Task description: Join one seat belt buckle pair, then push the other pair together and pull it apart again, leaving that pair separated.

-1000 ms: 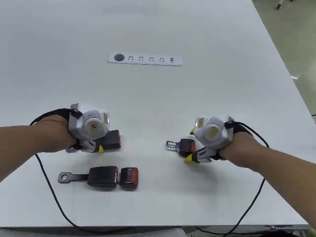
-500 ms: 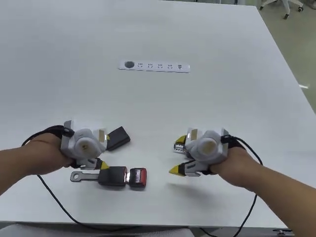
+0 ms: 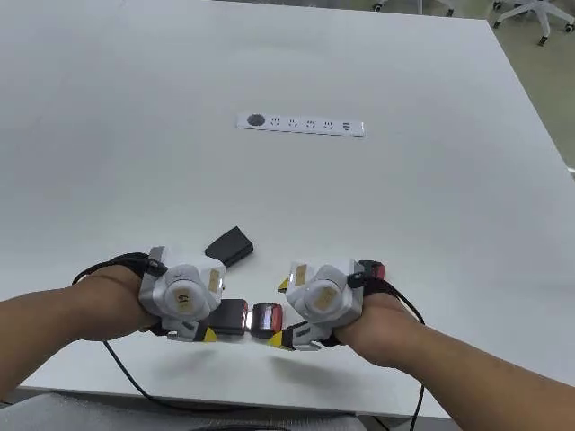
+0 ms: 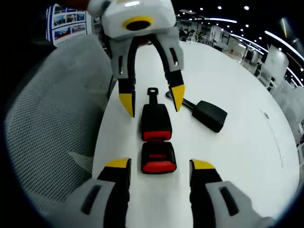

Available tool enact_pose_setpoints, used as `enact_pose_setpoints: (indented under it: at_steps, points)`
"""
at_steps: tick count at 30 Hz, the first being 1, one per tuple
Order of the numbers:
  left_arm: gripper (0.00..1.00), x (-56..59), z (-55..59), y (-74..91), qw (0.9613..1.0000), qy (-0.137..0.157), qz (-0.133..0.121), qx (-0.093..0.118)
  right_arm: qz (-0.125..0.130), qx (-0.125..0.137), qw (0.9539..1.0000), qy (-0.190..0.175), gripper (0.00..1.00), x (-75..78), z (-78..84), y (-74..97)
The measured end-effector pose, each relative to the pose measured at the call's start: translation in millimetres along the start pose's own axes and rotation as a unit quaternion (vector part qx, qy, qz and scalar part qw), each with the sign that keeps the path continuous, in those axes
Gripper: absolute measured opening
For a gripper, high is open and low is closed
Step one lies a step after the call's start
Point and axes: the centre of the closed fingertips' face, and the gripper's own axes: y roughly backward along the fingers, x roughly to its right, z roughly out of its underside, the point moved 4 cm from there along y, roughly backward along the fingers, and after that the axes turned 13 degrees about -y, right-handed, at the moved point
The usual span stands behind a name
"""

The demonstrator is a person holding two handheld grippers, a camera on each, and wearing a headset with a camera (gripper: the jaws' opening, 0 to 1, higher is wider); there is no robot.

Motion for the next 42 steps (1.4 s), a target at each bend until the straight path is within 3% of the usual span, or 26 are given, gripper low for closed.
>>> enact_pose_setpoints:
  at_steps: [10,17,21,24,26,30,31,33,35,38,40,42]
  points:
    - [0.47,6.9,-1.7,10.5,0.9999,0.005,-0.007,0.01,0.002,0.008,0.9999,-0.009,0.5,-5.3,-2.7,9.4]
    - [0.54,9.0,-7.2,31.3,0.9986,0.027,-0.039,0.024,0.012,0.032,0.999,-0.029,0.53,-12.3,-7.1,29.3]
    - [0.59,10.9,-4.2,52.3,0.9955,0.056,-0.068,0.035,0.026,0.043,0.9976,-0.047,0.56,-14.2,-1.9,45.6]
    - [0.63,12.9,7.6,70.9,0.9901,0.094,-0.098,0.036,0.045,0.05,0.9956,-0.065,0.59,-12.0,7.0,58.7]
    - [0.65,14.7,14.1,81.4,0.9873,0.108,-0.111,0.037,0.063,0.066,0.9912,-0.096,0.6,-9.9,15.5,70.6]
    - [0.66,20.6,33.8,103.8,0.9743,0.166,-0.146,0.043,0.089,0.072,0.9862,-0.12,0.66,-11.1,35.3,92.4]
    - [0.67,22.5,39.1,109.0,0.9679,0.19,-0.158,0.049,0.095,0.073,0.9847,-0.127,0.67,-11.2,39.2,97.0]
    - [0.7,27.8,46.3,117.0,0.9596,0.216,-0.172,0.053,0.118,0.08,0.9798,-0.141,0.71,-9.4,47.2,108.6]
    - [0.74,32.6,51.6,123.2,0.9555,0.226,-0.184,0.046,0.129,0.086,0.9762,-0.151,0.75,-10.4,52.9,118.9]
    - [0.8,41.3,60.0,136.3,0.9391,0.268,-0.209,0.052,0.145,0.094,0.9709,-0.166,0.8,-13.3,61.5,133.0]
    - [0.85,44.3,66.0,143.3,0.9316,0.278,-0.229,0.051,0.157,0.099,0.9672,-0.173,0.85,-12.7,65.0,140.3]
    - [0.92,51.1,74.8,150.2,0.919,0.303,-0.246,0.053,0.179,0.113,0.9591,-0.188,0.94,-8.8,68.4,149.5]
